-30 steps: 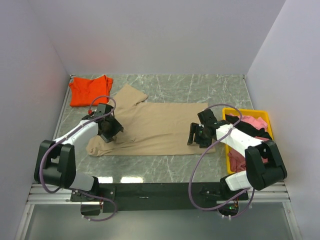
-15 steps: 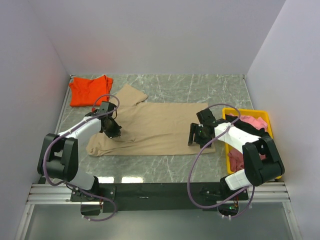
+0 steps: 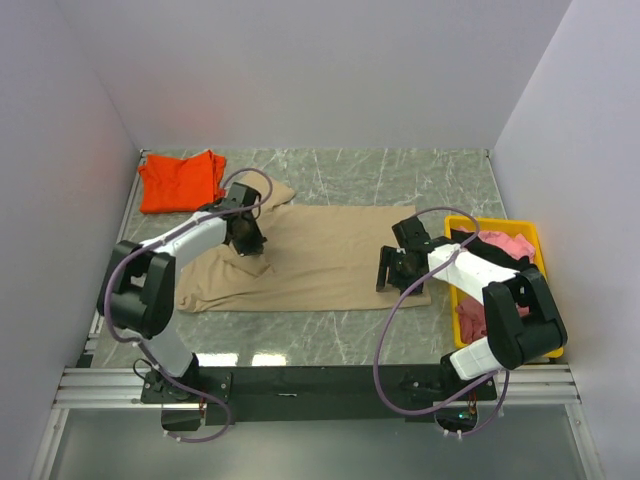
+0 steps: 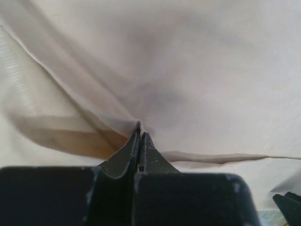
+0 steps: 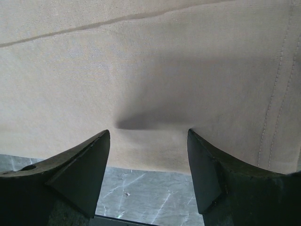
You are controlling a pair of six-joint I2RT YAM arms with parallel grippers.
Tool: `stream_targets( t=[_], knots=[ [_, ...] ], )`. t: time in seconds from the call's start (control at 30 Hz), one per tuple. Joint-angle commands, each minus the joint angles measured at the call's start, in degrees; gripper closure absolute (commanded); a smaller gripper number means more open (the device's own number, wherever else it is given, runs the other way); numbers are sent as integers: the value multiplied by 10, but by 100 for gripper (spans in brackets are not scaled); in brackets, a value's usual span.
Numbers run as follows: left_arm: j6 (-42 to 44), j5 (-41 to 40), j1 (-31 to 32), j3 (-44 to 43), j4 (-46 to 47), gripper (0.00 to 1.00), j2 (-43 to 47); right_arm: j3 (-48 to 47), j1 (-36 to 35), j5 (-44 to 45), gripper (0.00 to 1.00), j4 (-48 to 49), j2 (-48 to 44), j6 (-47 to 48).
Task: Fold and stack the t-shirts
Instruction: Fold the tshirt
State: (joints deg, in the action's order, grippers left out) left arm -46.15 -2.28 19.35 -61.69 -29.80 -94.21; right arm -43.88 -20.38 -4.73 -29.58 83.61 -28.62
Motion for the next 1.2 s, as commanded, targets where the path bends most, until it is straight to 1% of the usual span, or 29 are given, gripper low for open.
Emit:
stream_targets(
  t=[0.0, 0.23, 0.3, 0.4, 0.5, 0.53, 0.57, 0.6, 0.63, 0.7, 0.77, 0.83, 0.9, 1.03, 1.1, 1.17],
  knots=[
    [40, -19, 23, -56, 2, 99, -36, -18, 0, 7, 27, 8, 8, 10],
    [100, -54, 53, -126, -24, 99, -94, -21, 2, 13, 27, 1, 10, 16],
    [107, -61, 60, -148, -36, 94, -112, -19, 2, 11, 27, 3, 11, 16],
    [119, -62, 64, -160, -31, 89, -121, -17, 2, 12, 27, 3, 9, 15],
    [125, -51, 68, -180, -26, 88, -133, -14, 2, 10, 27, 3, 10, 13],
    [134, -50, 71, -188, -32, 74, -136, -16, 2, 8, 27, 3, 13, 13],
    [135, -65, 75, -200, -38, 63, -142, -16, 2, 6, 27, 3, 14, 13],
    [136, -72, 81, -206, -43, 41, -144, -17, 2, 4, 27, 3, 14, 13],
    [136, -80, 83, -209, -51, 33, -144, -17, 2, 2, 27, 2, 13, 13],
    [134, -89, 84, -216, -56, 20, -142, -18, 2, 1, 27, 3, 12, 15],
    [130, -91, 84, -214, -55, 16, -125, -20, 2, 1, 27, 3, 14, 16],
    [114, -102, 84, -203, -54, 10, -106, -21, 2, 1, 27, 3, 17, 16],
    [92, -128, 84, -176, -59, 1, -70, -19, 2, -4, 27, 5, 18, 16],
    [52, -151, 71, -99, -64, 1, -14, -17, 2, -5, 27, 6, 22, 20],
    [38, -143, 60, -71, -54, 1, 12, -17, 2, -7, 27, 7, 24, 23],
    [35, -114, 49, -32, -38, 1, 31, -17, 2, -5, 27, 8, 28, 23]
  ],
)
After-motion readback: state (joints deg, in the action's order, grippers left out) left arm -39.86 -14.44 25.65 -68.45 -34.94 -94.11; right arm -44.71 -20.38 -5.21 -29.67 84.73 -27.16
